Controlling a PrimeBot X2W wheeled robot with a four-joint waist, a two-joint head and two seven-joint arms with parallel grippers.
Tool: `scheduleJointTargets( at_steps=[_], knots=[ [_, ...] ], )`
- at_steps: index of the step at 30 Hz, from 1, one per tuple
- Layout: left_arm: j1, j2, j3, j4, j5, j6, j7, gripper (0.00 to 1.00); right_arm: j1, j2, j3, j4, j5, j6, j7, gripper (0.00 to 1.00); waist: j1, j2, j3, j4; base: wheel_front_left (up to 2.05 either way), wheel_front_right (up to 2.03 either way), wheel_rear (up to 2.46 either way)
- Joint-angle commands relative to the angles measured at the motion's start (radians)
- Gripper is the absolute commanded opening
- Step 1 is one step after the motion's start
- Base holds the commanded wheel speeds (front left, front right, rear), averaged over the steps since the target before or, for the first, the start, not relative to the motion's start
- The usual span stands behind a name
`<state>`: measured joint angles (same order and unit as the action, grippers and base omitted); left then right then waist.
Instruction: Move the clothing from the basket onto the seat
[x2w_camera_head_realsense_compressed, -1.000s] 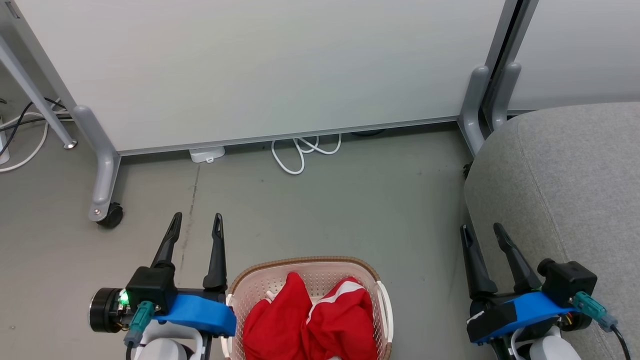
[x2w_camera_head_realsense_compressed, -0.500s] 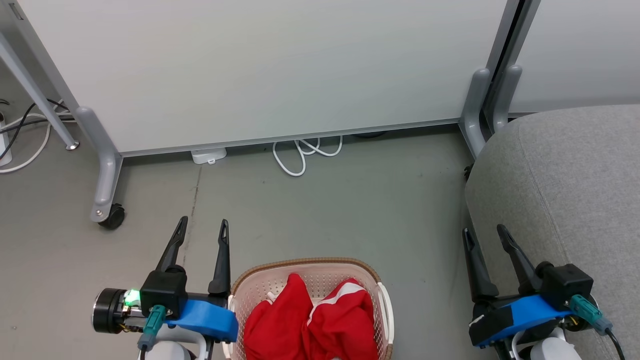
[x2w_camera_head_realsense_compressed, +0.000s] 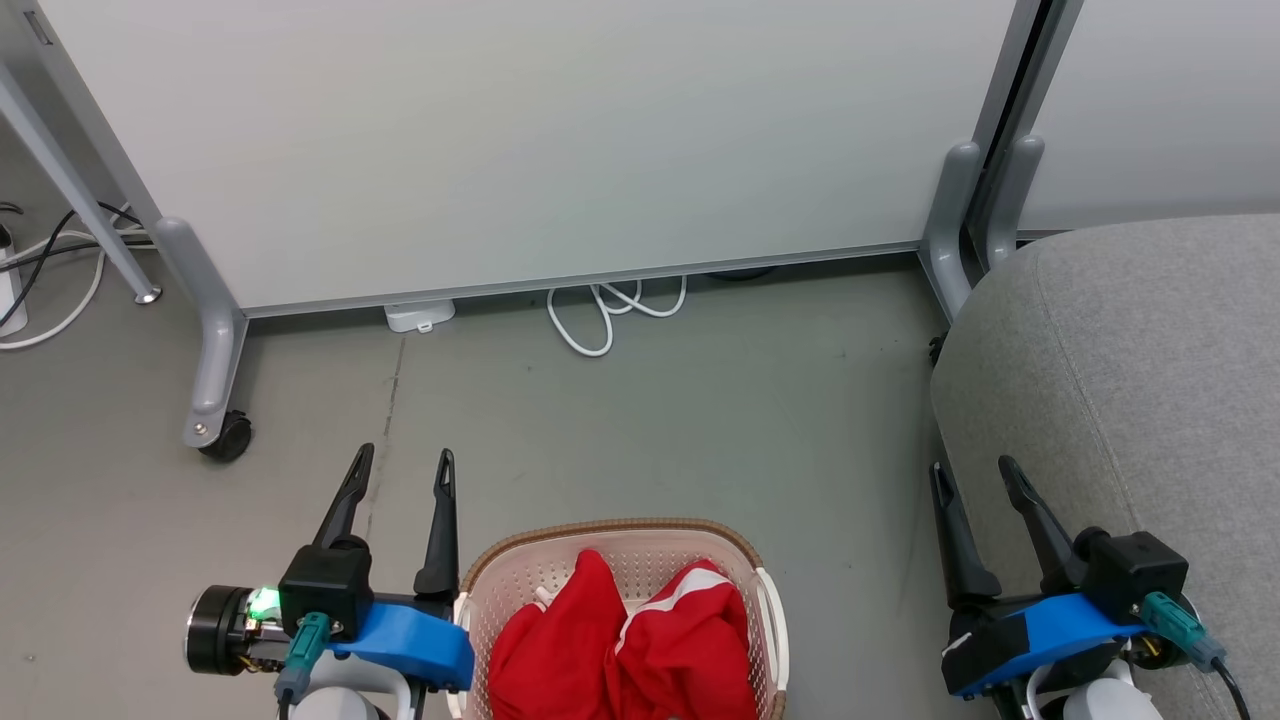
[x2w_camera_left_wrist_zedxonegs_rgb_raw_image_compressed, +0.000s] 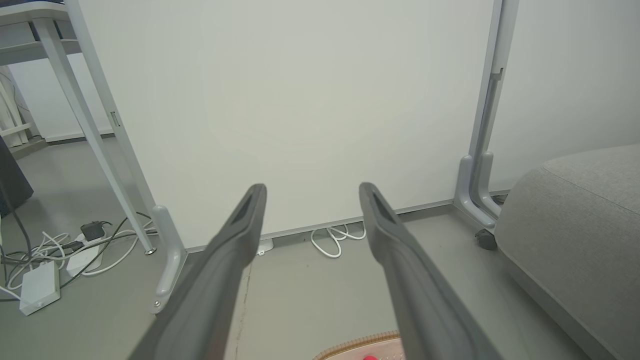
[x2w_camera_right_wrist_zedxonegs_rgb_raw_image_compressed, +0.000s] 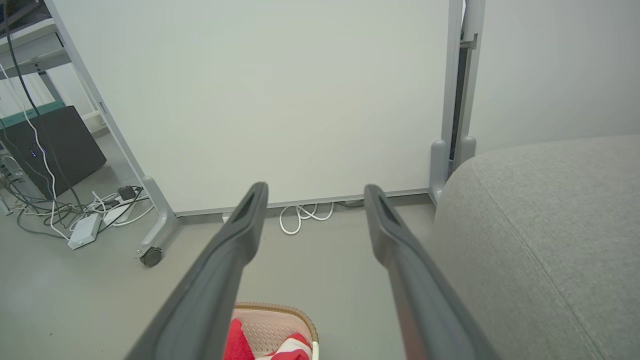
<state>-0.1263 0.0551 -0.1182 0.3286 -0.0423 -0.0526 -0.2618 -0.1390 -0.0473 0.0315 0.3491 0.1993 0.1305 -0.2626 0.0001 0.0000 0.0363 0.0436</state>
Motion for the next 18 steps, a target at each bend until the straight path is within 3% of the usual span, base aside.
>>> scheduleJointTargets(
  at_steps=[1, 18],
  knots=[
    [-0.009, -0.002, 0.001, 0.004, 0.004, 0.0, -0.005, 1.0, 0.0, -0.006, -0.001, 0.003, -0.006, 0.0, -0.003, 1.0, -0.0001, 0.0, 0.0, 0.0, 0.0, 0.0, 0.0],
    [-0.051, 0.002, -0.018, 0.047, 0.02, -0.026, -0.005, 1.0, -0.032, -0.006, 0.009, 0.003, -0.004, 0.0, -0.003, 1.0, -0.0001, 0.0, 0.039, -0.011, 0.0, 0.0, 0.0]
  ],
)
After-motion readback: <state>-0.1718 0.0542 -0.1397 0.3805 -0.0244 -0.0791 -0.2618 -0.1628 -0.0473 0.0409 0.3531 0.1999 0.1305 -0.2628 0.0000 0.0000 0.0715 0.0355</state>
